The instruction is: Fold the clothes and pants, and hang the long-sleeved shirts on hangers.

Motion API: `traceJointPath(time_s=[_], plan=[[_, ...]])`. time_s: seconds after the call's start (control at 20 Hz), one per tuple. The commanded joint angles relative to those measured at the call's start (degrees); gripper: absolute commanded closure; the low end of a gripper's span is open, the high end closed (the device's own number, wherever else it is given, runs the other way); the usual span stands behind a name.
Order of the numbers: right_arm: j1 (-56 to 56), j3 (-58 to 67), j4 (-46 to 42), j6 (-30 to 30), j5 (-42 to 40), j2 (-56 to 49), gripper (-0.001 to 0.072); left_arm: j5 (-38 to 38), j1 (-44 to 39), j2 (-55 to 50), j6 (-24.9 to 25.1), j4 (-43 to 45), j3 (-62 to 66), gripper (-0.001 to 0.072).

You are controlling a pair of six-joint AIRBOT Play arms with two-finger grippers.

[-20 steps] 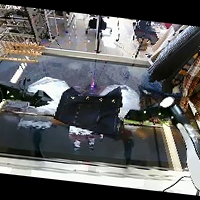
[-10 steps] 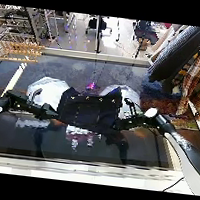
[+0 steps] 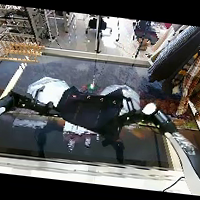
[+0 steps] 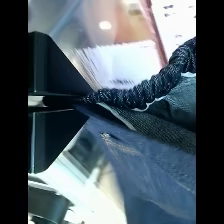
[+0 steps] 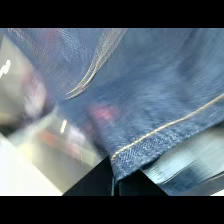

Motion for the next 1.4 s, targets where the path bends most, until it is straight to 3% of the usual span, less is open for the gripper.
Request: traceJointPath(time_s=[0.0, 0.05, 0.1, 0.25, 0.35, 0.5, 0.65, 0.9, 1.05, 1.2, 1.25, 1.35], plan=[[0.17, 8.04, -4.46, 6.05, -7.54, 3.34, 0.0680, -0.13, 1.07, 5.20, -0.35, -1.73, 3.13, 0.0697], [0.17, 9.99, -5.42, 6.34, -10.23, 3.08, 0.0679, -0.17, 0.66, 6.40, -0.35, -2.25, 4.72, 0.0696], [0.17, 10.49, -5.25, 6.34, -12.26, 3.08, 0.0622, -0.20, 0.20, 7.02, -0.35, -3.02, 6.10, 0.0696], [0.17, 10.45, -6.58, 5.40, -7.02, 2.10, 0.0180, -1.11, -0.61, 7.19, -1.70, -4.28, 8.37, 0.0696], [0.17, 9.38, -6.91, 1.55, -1.11, 0.83, 0.0163, -1.66, -0.55, 7.17, -2.69, -4.24, 8.37, 0.0696], [0.17, 2.45, -6.93, -0.48, 0.26, 0.33, 0.0162, -1.66, -0.44, 7.17, -3.39, -4.24, 8.37, 0.0695], [0.17, -6.32, -6.16, -1.81, -3.06, 0.33, 0.0167, -1.66, -0.44, 7.17, -3.39, -4.24, 8.37, 0.0695], [0.22, -10.38, 2.80, -12.09, -18.10, -1.01, 0.0166, -1.64, -0.44, 7.15, -3.39, -4.17, 8.37, 0.0695], [0.22, -10.40, 4.76, -17.38, -19.89, -4.24, 0.0166, -1.60, -0.44, 7.17, -3.39, -4.15, 8.37, 0.0695], [0.26, -10.40, 14.45, -28.50, -19.47, -8.39, 0.0169, -1.62, -0.44, 7.15, -3.39, -4.02, 8.35, 0.0695], [0.35, -10.40, 19.32, -32.41, -18.84, -9.42, 0.0232, -1.64, -0.44, 7.15, -3.39, -3.96, 8.35, 0.0695], [0.33, -10.32, 25.07, -37.86, -15.82, -9.35, 0.0682, -1.42, -0.33, 7.15, -3.39, -3.58, 8.35, 0.0695]])
